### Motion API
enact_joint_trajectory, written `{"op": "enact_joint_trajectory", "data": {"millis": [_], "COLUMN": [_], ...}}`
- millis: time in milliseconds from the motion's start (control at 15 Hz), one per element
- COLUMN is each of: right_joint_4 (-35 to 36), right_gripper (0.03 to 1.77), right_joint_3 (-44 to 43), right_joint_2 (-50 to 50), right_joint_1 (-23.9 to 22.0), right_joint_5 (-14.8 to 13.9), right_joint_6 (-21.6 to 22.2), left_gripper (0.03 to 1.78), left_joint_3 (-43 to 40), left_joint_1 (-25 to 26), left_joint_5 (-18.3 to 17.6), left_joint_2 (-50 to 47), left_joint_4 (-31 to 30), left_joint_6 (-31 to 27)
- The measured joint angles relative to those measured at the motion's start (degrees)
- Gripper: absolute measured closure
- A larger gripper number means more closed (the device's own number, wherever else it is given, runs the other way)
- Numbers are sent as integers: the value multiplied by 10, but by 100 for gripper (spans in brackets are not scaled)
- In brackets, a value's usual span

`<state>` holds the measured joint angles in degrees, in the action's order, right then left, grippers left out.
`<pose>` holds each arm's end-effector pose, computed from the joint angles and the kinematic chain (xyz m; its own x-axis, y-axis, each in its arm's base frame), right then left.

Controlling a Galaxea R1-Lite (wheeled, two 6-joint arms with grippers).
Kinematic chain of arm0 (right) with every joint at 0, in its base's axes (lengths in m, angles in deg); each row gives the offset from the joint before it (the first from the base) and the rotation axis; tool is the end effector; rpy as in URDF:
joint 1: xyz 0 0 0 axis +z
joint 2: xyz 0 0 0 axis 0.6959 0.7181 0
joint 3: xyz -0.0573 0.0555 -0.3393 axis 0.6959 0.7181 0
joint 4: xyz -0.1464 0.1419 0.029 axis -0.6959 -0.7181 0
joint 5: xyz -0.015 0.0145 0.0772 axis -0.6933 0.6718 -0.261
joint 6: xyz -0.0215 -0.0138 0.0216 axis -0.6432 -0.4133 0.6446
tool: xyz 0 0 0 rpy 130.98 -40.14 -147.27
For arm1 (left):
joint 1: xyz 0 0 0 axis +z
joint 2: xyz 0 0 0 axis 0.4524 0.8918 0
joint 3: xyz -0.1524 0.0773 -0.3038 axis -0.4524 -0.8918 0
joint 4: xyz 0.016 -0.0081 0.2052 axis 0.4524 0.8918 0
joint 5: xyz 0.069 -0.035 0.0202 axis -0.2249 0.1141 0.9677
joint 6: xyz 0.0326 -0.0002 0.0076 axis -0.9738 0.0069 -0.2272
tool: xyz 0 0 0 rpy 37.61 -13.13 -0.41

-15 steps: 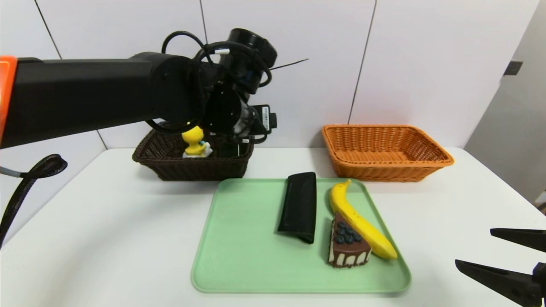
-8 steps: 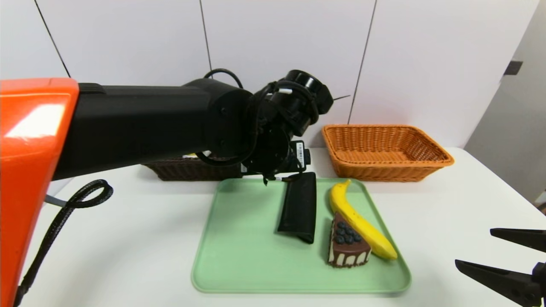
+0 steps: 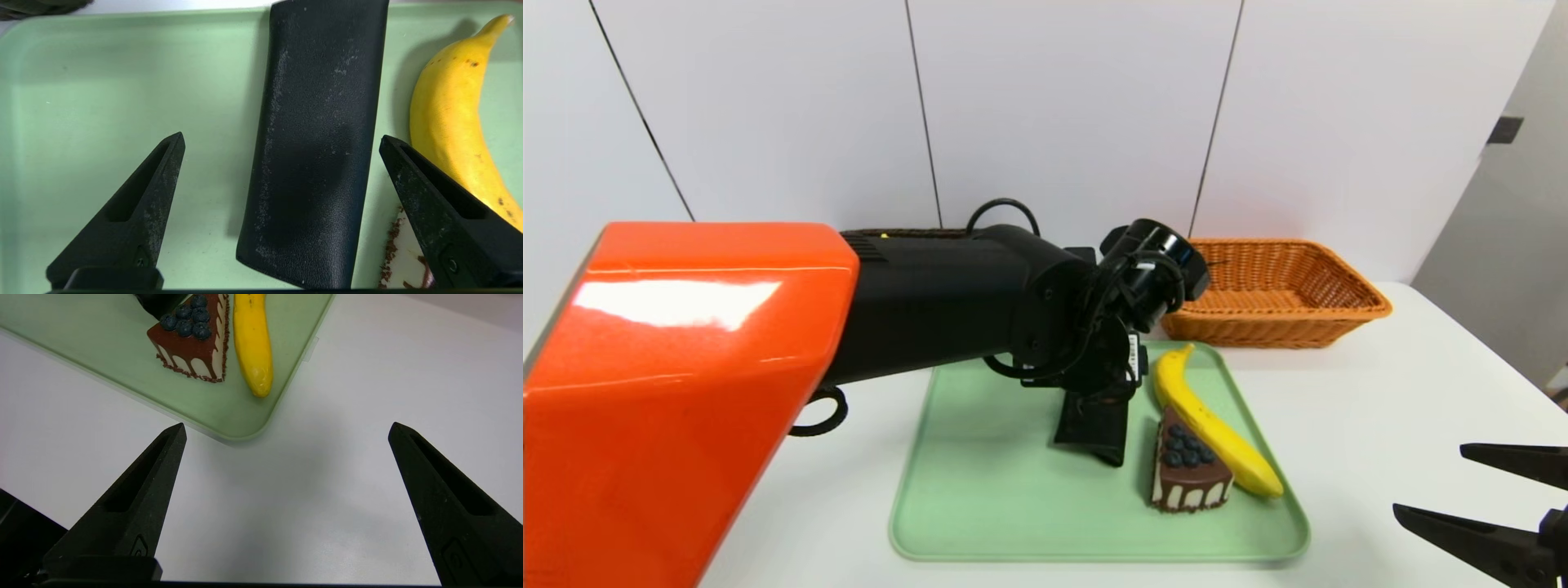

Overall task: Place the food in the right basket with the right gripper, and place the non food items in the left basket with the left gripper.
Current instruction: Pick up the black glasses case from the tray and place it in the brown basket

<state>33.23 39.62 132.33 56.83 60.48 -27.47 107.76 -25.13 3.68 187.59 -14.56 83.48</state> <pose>0.0985 0.0296 0.2250 0.7464 0.3883 -0.5405 -0.4474 0.8940 0.0243 0.3107 -0.3713 0.2128 0.7270 -0.1330 -0.6736 0.0804 0.9908 -0.1089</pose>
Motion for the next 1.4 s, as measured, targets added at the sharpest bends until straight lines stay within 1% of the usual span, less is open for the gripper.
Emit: {"op": "enact_joint_trajectory", "data": {"millis": [467, 1400], "right_joint_4": [0, 0], "right_gripper": [9, 9], "right_joint_3": [0, 0], "right_joint_2": [0, -1], "right_joint_1": [-1, -2], "right_joint_5": [0, 0], "right_joint_6": [0, 0], "left_gripper": [12, 12], "left_joint_3": [1, 2], "left_joint_1": [-4, -17], "left_joint_5": [0, 1], "left_joint_2": [41, 47], "left_joint_4": [-4, -1], "left_joint_6": [1, -3]}}
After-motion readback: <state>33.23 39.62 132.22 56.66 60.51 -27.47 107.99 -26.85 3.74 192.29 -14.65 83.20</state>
